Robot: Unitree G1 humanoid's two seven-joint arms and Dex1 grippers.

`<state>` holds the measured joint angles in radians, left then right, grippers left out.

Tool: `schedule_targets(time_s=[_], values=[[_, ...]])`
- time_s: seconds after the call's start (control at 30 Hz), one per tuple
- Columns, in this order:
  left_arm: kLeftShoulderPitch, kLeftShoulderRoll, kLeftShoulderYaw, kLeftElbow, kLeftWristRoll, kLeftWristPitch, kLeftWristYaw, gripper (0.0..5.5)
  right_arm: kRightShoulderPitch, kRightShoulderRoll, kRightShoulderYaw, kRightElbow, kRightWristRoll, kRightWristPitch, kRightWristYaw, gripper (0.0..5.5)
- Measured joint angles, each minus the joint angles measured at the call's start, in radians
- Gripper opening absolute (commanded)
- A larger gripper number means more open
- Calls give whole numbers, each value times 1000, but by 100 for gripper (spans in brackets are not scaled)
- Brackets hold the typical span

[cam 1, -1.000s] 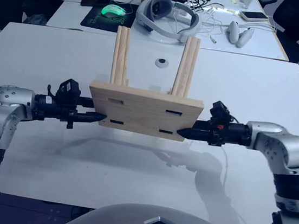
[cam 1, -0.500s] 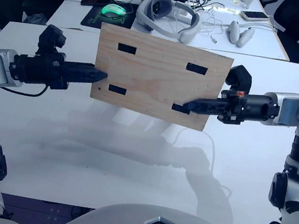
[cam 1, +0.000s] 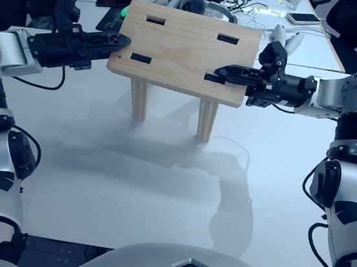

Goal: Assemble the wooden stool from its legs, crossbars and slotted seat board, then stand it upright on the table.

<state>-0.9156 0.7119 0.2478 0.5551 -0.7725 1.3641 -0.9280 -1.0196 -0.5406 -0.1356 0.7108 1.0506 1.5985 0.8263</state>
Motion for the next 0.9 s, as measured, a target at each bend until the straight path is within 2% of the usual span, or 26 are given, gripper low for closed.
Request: schedule_targets(time_s=[0.03,0.13,0.3,0.47,0.7,0.9], values=[[-17,-2,-4,35,17,-30,4,246,-13,18,-20,20,-14,-13,-25,170],[-68,-18,-6,148,58,-94,18,293,-54,48,-95,107,-61,-96,-127,217],[-142,-16,79,370,96,-266,57,371,-83,48,-265,326,-97,-252,-273,292],[-147,-5,124,487,138,-383,88,441,-103,52,-330,422,-109,-374,-320,292],[-75,32,199,468,130,-414,56,534,-62,50,-446,454,-95,-399,-291,292],[60,16,300,339,54,-369,63,538,-22,65,-529,450,-81,-404,-269,292]])
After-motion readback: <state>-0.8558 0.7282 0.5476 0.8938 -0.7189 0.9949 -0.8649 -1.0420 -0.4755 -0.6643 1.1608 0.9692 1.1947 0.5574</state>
